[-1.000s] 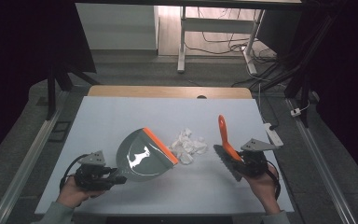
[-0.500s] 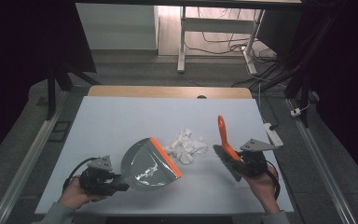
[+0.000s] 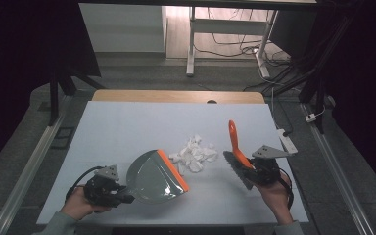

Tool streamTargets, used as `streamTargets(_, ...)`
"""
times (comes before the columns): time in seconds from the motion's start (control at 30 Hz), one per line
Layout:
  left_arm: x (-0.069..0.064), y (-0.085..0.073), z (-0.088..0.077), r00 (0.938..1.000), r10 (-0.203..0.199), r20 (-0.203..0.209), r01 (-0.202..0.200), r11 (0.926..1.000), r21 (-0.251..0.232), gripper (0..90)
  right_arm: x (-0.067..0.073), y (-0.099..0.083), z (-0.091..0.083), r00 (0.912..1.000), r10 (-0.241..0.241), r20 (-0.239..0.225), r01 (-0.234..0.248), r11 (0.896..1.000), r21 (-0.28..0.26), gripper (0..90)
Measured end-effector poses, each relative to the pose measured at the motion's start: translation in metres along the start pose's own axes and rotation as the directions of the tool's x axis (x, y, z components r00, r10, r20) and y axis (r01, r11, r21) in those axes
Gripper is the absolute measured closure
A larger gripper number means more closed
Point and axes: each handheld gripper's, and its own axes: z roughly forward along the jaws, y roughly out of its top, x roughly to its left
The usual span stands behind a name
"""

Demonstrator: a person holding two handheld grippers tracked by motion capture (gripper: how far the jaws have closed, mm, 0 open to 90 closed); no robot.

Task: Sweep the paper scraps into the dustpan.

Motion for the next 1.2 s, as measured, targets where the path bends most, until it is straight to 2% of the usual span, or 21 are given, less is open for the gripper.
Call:
streamTargets(0.5,0.010,-0.008,-0.006,0.9992,-0.036,-0.017,0.037,0.9992,0.017,61.5,-0.001,0.013,0.016,1.0000,-0.003,-0.001,0.003,1.000,0.012,70.5)
streamTargets(0.63,0.012,-0.008,-0.007,0.9994,-0.034,-0.007,0.035,0.9993,0.013,61.5,-0.003,0.023,0.026,0.9999,0.014,-0.001,-0.014,1.000,0.009,70.5)
streamTargets(0.9,0.014,-0.008,-0.007,0.9994,-0.035,-0.001,0.035,0.9993,0.017,61.5,-0.007,0.045,0.047,0.9998,0.015,0.014,-0.016,1.000,0.011,70.5)
streamTargets(1.1,0.015,-0.008,-0.006,0.9994,-0.034,0.002,0.034,0.9992,0.022,61.5,-0.012,0.053,0.061,0.9995,0.022,0.024,-0.022,0.999,0.025,70.5)
streamTargets(1.2,0.014,-0.008,-0.005,0.9996,-0.030,0.002,0.030,0.9993,0.023,61.5,-0.016,0.054,0.067,0.9986,0.047,0.025,-0.047,0.999,0.027,70.5)
